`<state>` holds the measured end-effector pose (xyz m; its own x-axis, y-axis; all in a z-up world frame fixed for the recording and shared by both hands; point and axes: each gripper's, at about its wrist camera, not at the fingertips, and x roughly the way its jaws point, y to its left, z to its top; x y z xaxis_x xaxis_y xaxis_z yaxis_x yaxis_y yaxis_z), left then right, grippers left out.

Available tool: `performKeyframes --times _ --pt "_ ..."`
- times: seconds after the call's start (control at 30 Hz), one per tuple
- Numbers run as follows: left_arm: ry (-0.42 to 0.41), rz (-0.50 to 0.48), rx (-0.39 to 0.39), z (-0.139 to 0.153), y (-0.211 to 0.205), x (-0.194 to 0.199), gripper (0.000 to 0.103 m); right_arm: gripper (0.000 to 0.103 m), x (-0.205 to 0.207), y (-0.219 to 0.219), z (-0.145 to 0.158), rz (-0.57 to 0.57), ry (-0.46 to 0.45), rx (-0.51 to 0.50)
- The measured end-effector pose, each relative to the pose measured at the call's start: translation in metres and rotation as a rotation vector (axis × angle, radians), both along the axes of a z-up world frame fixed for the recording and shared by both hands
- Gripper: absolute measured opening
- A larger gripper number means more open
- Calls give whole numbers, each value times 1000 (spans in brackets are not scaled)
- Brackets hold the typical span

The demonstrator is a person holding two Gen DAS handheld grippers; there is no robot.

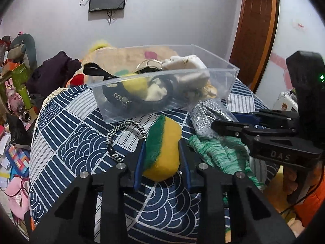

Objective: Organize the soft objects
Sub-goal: 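Grasp the green-and-yellow sponge with the left tool while the right tool grasps the silver glittery bag, then lower the sponge into the box with the left tool while the right tool drops the silver bag in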

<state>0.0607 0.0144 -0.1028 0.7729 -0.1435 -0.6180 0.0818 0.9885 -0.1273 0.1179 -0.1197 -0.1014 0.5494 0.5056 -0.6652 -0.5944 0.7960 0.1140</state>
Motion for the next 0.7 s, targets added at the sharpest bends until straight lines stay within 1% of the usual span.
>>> performKeyframes --times 0.07,0.17,0.47,0.7 --pt "-11 1 -7 3 2 -4 31 22 -3 -6 4 -13 -13 10" --pt "-29 0 -20 11 4 -9 31 21 -9 -15 11 -30 -36 28" --pt "-123 13 -29 47 8 -19 31 20 -25 -39 43 -70 -135 80" --pt "-205 38 -29 78 13 -11 31 20 -32 -41 73 -90 -237 85"
